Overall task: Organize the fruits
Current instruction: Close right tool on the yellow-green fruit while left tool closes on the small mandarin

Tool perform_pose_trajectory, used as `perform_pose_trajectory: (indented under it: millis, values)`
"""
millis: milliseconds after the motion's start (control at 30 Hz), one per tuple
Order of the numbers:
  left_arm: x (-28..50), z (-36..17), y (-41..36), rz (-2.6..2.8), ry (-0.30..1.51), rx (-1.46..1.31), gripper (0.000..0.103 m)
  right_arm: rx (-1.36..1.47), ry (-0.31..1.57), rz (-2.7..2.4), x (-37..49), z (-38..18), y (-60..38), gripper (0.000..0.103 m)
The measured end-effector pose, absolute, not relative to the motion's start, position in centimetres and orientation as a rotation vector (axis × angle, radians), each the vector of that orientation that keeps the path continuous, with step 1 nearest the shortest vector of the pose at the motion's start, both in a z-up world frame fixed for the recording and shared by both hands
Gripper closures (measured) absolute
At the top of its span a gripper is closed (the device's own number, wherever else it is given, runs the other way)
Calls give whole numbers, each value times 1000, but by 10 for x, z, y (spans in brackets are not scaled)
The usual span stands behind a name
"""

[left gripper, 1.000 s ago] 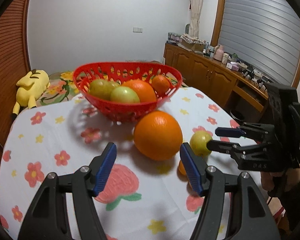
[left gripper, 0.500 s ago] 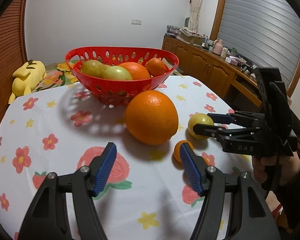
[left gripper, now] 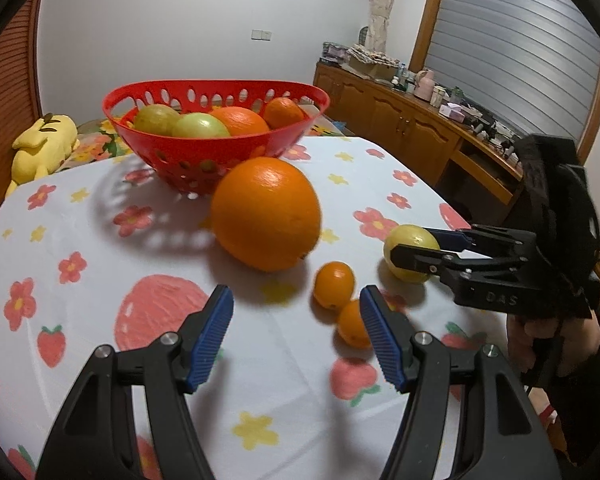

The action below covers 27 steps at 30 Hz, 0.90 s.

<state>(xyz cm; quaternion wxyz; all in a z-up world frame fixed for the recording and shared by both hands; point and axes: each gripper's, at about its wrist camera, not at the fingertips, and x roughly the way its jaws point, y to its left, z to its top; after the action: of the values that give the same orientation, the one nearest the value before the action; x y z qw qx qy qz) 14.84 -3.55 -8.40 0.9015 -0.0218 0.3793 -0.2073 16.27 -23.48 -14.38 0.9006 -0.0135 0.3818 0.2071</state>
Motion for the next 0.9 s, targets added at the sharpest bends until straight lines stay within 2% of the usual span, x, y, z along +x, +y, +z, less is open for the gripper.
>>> perform_pose_trajectory:
  millis: [200,667,733,900]
  values:
    - [144,-89,-51,-477,804,-40,38,-16,772,426,136,-146,-244,53]
    - [145,-105,-75,-534,880,-22,50,4,728,408,123,-151,-249,53]
    - [146,-107,-77,-535,887,-24,54,0,726,407,123,-151,-249,53]
    - [150,-110,-80,-529,899,-19,56,-4,723,405,122,-151,-248,52]
